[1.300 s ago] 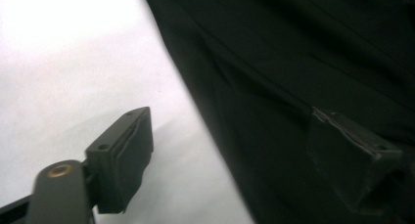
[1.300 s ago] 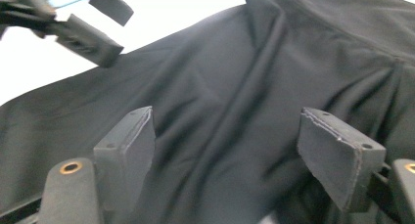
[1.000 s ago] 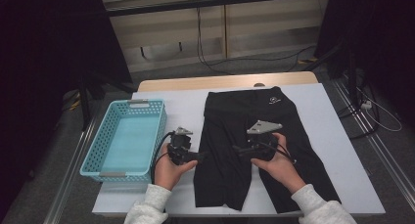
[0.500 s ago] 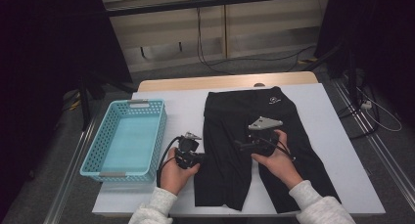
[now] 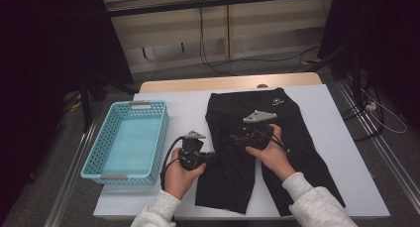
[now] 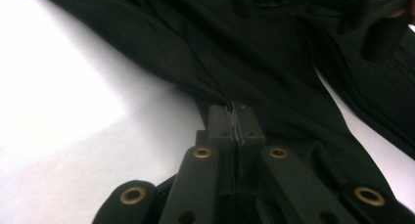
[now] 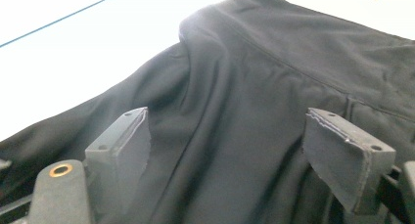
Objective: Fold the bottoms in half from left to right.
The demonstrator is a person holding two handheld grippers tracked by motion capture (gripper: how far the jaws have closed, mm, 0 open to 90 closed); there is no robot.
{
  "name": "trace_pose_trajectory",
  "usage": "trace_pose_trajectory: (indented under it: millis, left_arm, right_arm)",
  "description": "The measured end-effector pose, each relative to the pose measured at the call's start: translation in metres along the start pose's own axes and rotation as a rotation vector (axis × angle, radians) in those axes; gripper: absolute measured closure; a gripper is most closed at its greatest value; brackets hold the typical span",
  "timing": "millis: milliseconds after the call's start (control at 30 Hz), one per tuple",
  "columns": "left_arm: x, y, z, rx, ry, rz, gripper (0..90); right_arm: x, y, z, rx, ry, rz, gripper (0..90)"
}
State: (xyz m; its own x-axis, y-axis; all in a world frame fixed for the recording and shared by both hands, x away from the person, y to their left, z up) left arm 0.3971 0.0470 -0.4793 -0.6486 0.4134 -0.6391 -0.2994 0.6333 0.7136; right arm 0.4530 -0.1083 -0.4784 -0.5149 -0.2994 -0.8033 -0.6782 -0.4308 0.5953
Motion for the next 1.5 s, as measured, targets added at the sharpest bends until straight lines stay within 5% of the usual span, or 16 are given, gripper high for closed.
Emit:
trace_pose_trajectory:
  millis: [200, 600, 733, 800, 833, 933, 1233, 1333, 1500]
  left_arm:
    - [0.001, -0.002, -0.002, 0.026, 0.003, 0.003, 88.8]
    - [-0.001, -0.006, -0.008, 0.024, -0.017, -0.013, 88.8]
    - [-0.002, -0.006, -0.010, 0.036, -0.019, -0.018, 88.8]
    - [-0.003, -0.005, -0.010, 0.042, -0.029, -0.020, 88.8]
    - [-0.003, -0.005, -0.011, 0.045, -0.029, -0.027, 88.8]
    - [-0.006, -0.007, -0.013, 0.048, -0.031, -0.038, 88.8]
    - [-0.012, -0.021, -0.024, 0.071, -0.088, -0.057, 87.1]
    - [-0.009, -0.027, -0.024, 0.054, -0.122, -0.037, 75.4]
    - [-0.004, -0.029, -0.021, 0.068, -0.116, -0.023, 56.7]
  right_arm:
    - [-0.005, -0.012, 0.003, -0.020, -0.020, 0.005, 20.0]
    - [-0.012, -0.042, 0.032, -0.114, -0.023, 0.049, 23.0]
    - [-0.005, -0.053, 0.036, -0.141, -0.012, 0.100, 42.6]
    - [-0.002, -0.054, 0.035, -0.154, -0.001, 0.120, 60.1]
    - [0.000, -0.053, 0.034, -0.160, 0.019, 0.130, 73.0]
    - [-0.002, -0.043, 0.028, -0.173, 0.009, 0.113, 87.7]
    - [0.010, -0.001, -0.002, -0.118, 0.017, 0.121, 88.3]
    - [0.019, 0.005, -0.010, -0.106, 0.000, 0.119, 88.4]
    - [0.021, 0.006, -0.017, -0.104, -0.049, 0.098, 88.2]
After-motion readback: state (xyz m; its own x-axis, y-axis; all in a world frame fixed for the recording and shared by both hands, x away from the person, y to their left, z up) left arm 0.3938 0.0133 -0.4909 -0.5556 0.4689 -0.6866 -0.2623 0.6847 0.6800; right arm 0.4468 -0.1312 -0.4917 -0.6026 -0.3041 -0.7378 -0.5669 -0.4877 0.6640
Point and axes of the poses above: each handheld gripper's, and its own axes: y roughly backward along the jaws, x roughly out of its underside, z roughly to its left, the point moved 7 cm from there along -y, roughly forward along the jaws, and after that the axes turned 2 degrees about z, right-handed, at the moved point
